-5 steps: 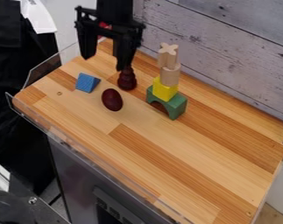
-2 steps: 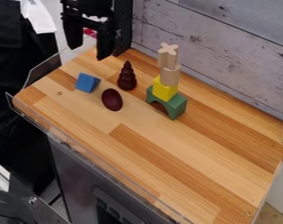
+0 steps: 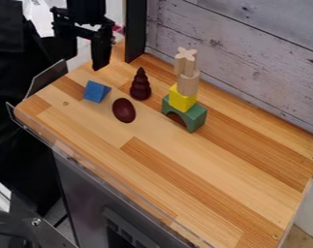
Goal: Move the blue block from the left side and put it on the other tower
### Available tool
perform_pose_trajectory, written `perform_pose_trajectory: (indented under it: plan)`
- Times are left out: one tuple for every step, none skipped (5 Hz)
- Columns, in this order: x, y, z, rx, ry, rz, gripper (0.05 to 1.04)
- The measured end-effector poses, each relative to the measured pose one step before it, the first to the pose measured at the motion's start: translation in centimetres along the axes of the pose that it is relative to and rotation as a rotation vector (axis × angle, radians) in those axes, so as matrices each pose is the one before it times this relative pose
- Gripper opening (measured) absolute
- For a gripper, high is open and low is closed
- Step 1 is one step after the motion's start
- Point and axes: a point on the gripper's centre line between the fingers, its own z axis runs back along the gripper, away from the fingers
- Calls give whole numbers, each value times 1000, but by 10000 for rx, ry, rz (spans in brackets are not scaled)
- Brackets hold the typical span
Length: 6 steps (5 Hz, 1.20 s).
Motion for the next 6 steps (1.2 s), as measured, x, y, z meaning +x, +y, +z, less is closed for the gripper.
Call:
perform_pose_trajectory:
  plan:
    - [663,-262,-1669,-386,5,-463,1000]
    - [413,-497,-1206,-305,123,-375,1000]
    - [302,-98,-721,-39,181,-177,1000]
    - [128,426,-817,23,293,59,1000]
    - [12,540,-630,165,275,420,1000]
    - [155,591,-1018,121,476,440,996]
